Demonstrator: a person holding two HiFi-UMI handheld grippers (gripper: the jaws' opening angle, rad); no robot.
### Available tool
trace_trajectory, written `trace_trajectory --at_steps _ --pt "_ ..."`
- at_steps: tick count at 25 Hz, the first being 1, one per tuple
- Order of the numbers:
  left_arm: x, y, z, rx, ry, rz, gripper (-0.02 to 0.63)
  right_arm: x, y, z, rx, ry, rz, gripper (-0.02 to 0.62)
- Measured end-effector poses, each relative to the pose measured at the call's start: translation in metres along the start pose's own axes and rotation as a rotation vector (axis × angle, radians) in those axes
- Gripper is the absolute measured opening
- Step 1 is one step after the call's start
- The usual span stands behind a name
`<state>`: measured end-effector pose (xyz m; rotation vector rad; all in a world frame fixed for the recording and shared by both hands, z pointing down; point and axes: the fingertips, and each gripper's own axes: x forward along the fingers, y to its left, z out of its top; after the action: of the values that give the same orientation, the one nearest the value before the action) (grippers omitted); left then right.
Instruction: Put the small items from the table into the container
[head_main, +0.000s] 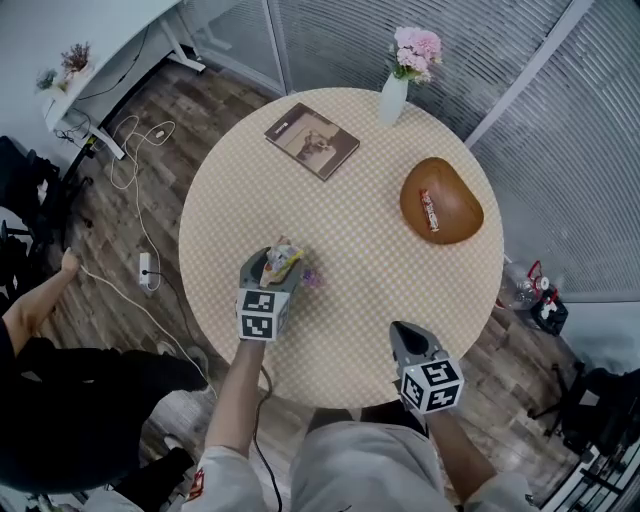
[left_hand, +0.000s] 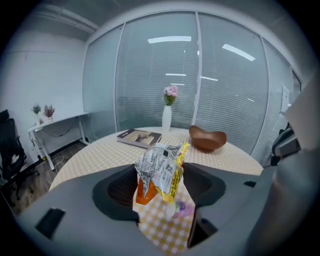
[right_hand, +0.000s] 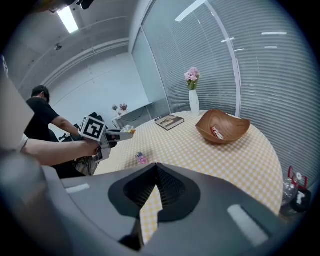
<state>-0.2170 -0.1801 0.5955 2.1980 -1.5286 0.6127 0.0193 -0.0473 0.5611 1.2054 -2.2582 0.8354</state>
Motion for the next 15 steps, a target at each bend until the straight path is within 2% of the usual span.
trace_trajectory --at_steps 5,8,12,15 --pt "0.012 -0.079 0.085 0.07 -0.103 -0.11 0.288 -0.015 -0.011 0.006 0.037 -0.048 -0.018 0.002" --pt "0.037 -0.134 0.118 0.101 -0.145 -0.181 0.288 -0.03 -0.031 0.006 0.071 -0.074 -0.05 0.002" --pt "0.089 -0.204 0.135 0.132 -0.123 -0.255 0.288 -0.057 -0.07 0.004 0.123 -0.104 -0.11 0.002" --pt "0.132 -0.244 0.132 0.156 -0.056 -0.289 0.288 -0.075 -0.098 -0.005 0.168 -0.112 -0.159 0.002"
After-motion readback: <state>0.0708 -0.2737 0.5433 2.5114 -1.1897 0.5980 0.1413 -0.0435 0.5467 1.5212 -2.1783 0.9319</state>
